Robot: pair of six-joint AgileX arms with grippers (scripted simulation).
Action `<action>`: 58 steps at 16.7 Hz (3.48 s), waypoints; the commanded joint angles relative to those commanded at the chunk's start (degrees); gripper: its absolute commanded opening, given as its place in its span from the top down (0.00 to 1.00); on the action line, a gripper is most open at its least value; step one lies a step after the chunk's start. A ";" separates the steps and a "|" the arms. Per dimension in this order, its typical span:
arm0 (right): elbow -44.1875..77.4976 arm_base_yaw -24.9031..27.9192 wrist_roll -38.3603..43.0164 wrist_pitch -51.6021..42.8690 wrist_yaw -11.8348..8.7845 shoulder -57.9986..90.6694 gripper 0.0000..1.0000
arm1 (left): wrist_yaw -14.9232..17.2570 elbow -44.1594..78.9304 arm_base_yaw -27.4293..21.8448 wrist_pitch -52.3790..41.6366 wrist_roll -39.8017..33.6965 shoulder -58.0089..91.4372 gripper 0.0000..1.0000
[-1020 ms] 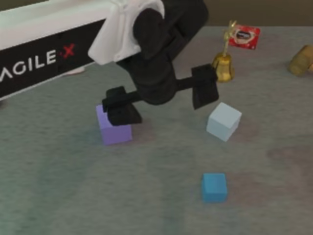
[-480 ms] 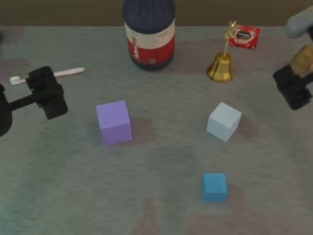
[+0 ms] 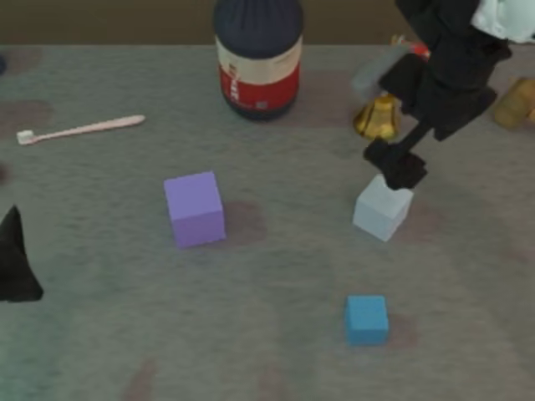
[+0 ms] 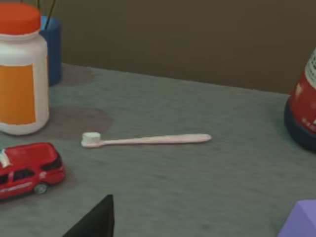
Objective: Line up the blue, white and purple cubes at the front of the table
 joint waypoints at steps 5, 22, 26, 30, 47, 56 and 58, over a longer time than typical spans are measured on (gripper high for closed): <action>10.73 2.16 -2.52 -5.85 -0.02 11.44 0.00 | 0.71 -9.06 4.28 7.54 8.40 -12.08 0.00; 0.68 2.40 -2.60 10.32 0.04 18.07 0.00 | 0.78 -9.80 4.64 8.25 9.20 -13.05 0.00; 0.68 2.40 -2.60 10.32 0.04 18.07 0.08 | 0.78 -9.80 4.64 8.25 9.20 -13.05 0.00; 0.68 2.40 -2.60 10.32 0.04 18.07 0.38 | 0.78 -9.80 4.64 8.25 9.20 -13.05 0.00; 0.79 2.31 -2.23 9.72 -0.39 16.77 1.00 | 0.78 -9.80 4.64 8.25 9.20 -13.05 0.00; 9.15 2.82 -2.33 -3.14 -0.44 12.31 1.00 | 0.78 -9.80 4.64 8.25 9.20 -13.05 0.00; 9.20 2.82 -2.33 -3.21 -0.44 12.25 1.00 | 0.78 -9.80 4.64 8.25 9.20 -13.05 0.00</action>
